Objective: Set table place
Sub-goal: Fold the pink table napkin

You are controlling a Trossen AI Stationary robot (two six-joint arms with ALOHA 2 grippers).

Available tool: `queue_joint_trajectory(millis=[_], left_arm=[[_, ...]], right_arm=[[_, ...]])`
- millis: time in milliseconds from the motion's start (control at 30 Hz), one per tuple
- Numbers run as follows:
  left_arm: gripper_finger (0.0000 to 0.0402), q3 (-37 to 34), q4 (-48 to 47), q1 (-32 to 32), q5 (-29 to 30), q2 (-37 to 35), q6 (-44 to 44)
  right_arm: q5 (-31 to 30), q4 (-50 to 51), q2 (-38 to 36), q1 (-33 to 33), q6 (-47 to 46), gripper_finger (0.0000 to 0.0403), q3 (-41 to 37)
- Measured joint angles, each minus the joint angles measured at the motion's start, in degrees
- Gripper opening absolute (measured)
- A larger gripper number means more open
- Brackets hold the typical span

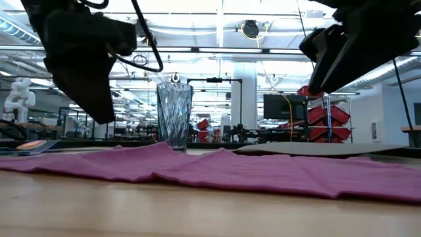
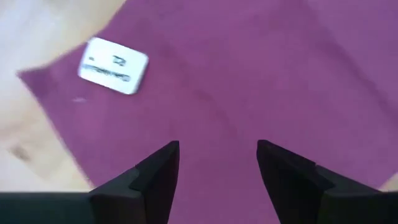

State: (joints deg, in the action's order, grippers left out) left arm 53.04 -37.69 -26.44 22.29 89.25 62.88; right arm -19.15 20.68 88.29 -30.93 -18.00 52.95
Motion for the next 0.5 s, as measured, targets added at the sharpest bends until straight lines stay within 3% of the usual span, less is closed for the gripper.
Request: queue_joint_trajectory(millis=[300,500], left_arm=[[0.0191,3.75,-1.05,-0.24,-3.67,9.65,10.16],[0.0187,9.65,-4.88,-0.39,-3.22,17.01,15.34]], right_arm=[[-0.67,0.51,0.00,4.37,4.60,0.0105,0.00],[3.84,0.62,0.00,5.82,7.50,0.0105,0.00]])
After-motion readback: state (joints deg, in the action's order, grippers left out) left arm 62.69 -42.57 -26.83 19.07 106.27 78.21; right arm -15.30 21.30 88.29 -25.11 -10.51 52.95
